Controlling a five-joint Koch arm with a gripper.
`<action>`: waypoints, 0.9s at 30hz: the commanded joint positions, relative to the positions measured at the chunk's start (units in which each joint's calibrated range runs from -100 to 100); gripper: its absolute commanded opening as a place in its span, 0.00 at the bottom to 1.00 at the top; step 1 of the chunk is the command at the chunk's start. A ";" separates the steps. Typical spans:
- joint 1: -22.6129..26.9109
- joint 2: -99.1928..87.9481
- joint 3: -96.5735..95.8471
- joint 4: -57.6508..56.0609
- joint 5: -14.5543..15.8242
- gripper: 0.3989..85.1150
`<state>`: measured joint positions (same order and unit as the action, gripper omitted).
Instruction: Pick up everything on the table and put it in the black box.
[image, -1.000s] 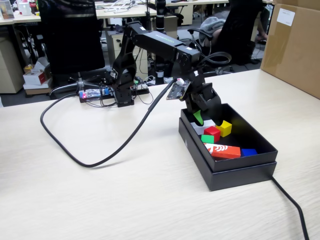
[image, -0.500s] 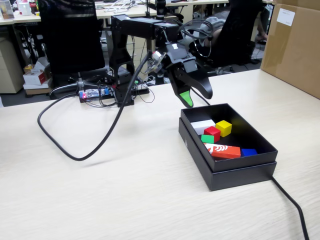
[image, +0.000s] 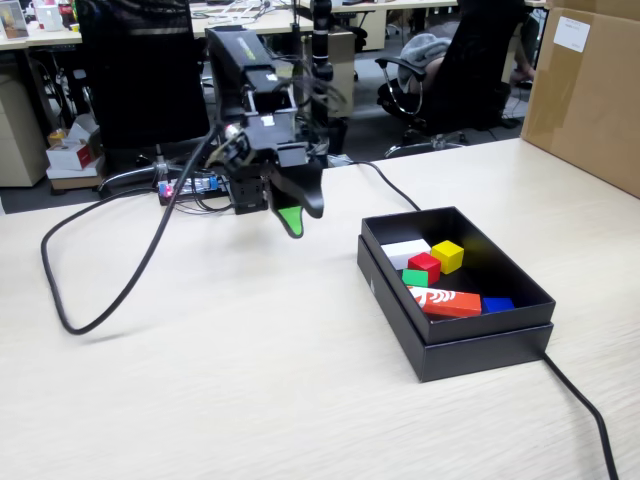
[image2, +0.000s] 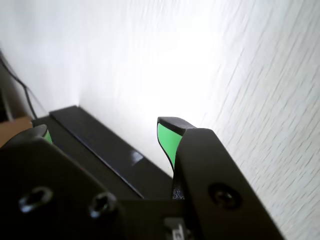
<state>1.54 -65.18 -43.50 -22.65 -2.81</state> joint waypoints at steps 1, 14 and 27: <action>-1.51 -10.15 -7.09 12.67 -0.44 0.52; -2.93 -21.28 -36.65 30.81 2.54 0.56; -2.44 -23.92 -51.88 40.14 4.00 0.58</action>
<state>-1.00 -88.09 -95.53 14.75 0.85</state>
